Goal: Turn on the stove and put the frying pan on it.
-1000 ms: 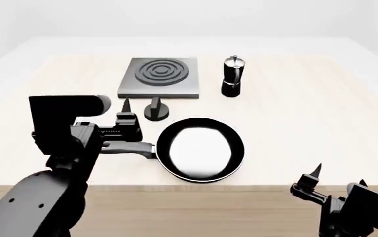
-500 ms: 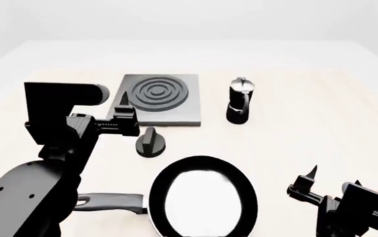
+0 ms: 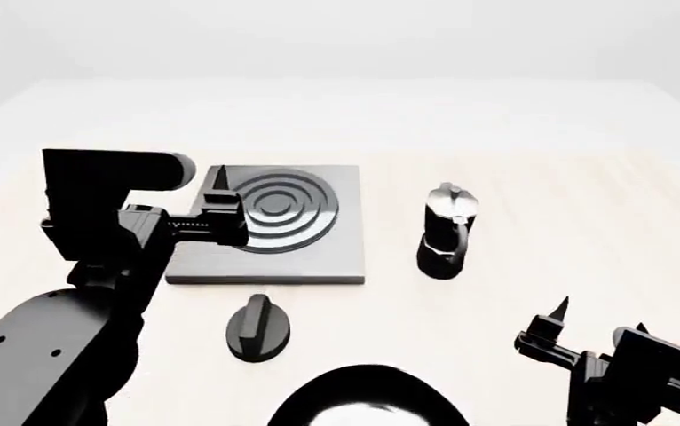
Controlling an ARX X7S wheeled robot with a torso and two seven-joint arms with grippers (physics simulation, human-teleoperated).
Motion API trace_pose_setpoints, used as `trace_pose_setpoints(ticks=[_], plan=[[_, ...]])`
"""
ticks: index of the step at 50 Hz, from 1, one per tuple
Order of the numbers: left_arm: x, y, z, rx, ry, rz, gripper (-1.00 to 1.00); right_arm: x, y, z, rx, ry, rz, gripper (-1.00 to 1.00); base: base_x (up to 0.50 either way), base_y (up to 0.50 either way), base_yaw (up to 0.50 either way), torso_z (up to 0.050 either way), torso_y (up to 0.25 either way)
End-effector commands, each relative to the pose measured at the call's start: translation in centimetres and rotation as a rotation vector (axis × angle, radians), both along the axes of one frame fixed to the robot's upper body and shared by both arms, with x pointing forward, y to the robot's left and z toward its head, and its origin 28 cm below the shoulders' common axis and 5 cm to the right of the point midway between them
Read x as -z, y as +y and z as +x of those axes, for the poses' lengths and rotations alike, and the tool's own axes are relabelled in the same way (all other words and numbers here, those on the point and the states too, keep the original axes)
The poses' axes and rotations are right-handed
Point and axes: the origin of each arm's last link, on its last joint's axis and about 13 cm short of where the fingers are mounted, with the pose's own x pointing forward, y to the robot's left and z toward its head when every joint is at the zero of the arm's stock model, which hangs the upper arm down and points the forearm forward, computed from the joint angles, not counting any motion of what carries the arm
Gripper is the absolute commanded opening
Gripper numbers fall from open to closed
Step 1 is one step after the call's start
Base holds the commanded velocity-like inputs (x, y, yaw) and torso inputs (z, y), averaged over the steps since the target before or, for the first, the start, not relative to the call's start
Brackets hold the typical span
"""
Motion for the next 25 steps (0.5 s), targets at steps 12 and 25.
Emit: trace_pose_setpoints(ticks=[12, 25], plan=[[-1.9, 0.7, 0.1, 0.026, 0.074, -0.028, 1.00, 0.0, 0.0, -0.1, 0.008, -0.003, 0.006, 1.00, 0.04, 0.00, 0.00, 0.000, 0.000], [-5.0, 1.7, 0.8, 0.014, 0.491, 0.018, 1.00, 0.0, 0.0, -0.1, 0.003, 0.003, 0.004, 1.00, 0.00, 0.00, 0.00, 0.000, 0.000]])
